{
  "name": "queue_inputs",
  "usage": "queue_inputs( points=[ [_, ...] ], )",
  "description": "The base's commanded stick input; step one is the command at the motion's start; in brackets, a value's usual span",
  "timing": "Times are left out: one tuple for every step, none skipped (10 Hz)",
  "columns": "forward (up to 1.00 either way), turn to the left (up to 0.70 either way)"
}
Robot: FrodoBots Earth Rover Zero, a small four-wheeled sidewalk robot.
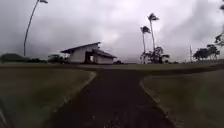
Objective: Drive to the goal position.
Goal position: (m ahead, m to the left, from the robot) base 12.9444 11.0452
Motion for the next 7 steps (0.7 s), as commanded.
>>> queue_inputs(
  points=[
    [1.0,0.0],
    [1.0,0.0],
    [1.0,0.0],
    [1.0,0.0],
    [1.0,0.0],
    [1.0,0.0],
    [1.0,0.03]
  ],
)
